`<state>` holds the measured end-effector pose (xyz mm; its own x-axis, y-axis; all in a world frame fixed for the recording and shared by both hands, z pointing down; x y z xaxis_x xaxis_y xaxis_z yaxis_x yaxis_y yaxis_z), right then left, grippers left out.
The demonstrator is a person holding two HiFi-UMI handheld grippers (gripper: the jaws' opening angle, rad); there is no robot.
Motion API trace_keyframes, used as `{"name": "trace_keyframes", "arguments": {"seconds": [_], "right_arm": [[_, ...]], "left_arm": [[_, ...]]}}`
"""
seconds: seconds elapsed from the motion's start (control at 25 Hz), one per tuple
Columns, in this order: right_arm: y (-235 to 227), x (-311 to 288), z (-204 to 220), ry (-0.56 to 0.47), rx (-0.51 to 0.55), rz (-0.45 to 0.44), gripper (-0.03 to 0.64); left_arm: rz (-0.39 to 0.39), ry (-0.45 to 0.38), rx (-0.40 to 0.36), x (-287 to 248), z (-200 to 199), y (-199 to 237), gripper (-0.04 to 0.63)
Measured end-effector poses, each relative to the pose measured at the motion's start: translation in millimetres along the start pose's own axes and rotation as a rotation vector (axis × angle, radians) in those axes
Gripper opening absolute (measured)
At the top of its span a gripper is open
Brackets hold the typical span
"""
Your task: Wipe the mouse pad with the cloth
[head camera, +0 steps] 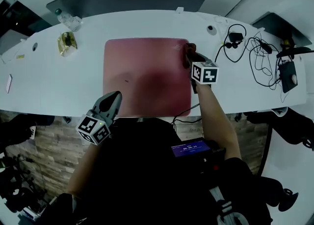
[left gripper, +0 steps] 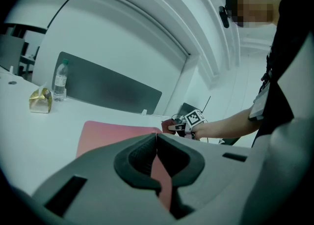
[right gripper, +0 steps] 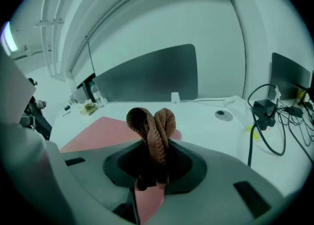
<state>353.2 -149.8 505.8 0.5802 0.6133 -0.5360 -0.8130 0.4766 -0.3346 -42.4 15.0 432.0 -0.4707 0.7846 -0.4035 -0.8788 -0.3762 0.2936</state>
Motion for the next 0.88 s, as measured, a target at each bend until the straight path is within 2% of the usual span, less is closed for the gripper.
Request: {"name": "trace_keyframes", "arguments": {"seconds": [0.48,0.68,0.88], "right_arm": [[83.2,73.3,11.3,-0.230,0.183,-0.242,0.114],[105.2,95.3,33.5,-0.305,0.200,-0.372,0.115],[126.1,108.4,54.2,-0.318,0.213,-0.446,0.114]], "left_arm": [[0.054,-0.022,-0.034,2.8,-0.4,-6.7,0.009],[0.081,-0.020,-0.045,1.5,3.0,-12.4,0.009],[0.120,-0.003,-0.065,4.0,6.3,-22.9,0.009]]}}
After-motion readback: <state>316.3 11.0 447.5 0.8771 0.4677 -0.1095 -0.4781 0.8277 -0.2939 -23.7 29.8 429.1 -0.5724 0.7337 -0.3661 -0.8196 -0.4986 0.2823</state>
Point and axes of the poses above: the fingertips, and each gripper's own axes: x backward along the fingers, y to its left, z out of its underside, the point moved 10 cm from there along x, backward along the fingers, and after that the axes turned 15 degrees about -z, right-handed, at the moved point
